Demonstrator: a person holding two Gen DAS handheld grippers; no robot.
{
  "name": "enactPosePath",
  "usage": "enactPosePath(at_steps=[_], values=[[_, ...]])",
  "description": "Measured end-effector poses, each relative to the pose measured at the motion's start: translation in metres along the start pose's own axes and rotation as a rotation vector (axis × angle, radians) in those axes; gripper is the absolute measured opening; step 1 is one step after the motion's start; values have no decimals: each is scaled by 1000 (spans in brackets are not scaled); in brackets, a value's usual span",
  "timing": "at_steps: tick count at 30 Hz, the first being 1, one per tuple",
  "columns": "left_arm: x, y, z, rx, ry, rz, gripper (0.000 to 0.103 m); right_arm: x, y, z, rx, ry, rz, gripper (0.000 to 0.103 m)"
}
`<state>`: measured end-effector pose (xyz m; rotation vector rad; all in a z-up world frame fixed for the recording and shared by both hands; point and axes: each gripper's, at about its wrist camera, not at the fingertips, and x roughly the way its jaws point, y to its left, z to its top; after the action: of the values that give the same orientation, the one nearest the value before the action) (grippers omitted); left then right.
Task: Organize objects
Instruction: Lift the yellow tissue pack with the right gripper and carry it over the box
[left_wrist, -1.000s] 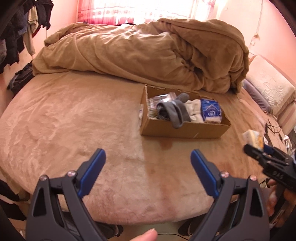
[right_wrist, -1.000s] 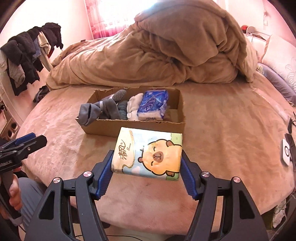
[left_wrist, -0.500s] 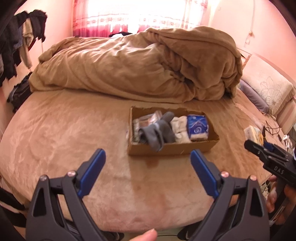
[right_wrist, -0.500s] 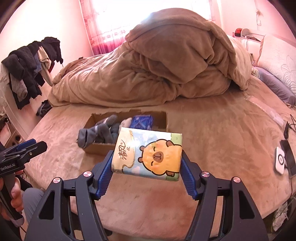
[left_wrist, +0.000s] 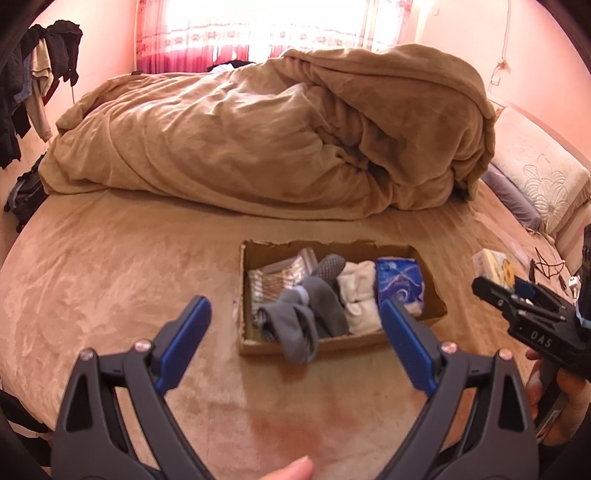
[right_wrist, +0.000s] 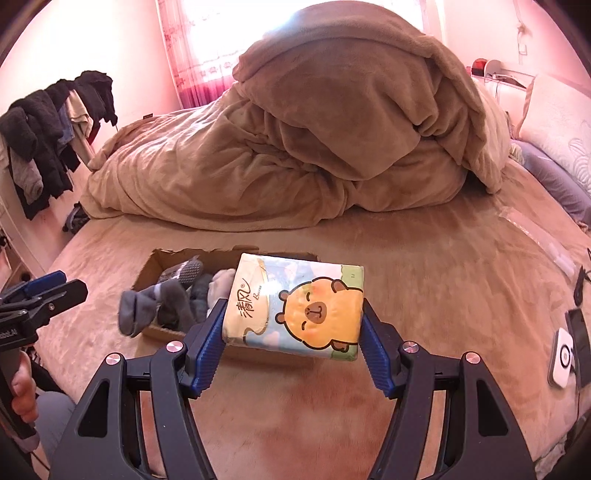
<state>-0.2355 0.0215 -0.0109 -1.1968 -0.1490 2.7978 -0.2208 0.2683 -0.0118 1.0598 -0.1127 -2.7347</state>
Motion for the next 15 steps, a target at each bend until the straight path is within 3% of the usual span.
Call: enactPosePath(at_steps=[15], values=[[65,26,19,-16,38,19,94,85,2,19,1,64,33,70]])
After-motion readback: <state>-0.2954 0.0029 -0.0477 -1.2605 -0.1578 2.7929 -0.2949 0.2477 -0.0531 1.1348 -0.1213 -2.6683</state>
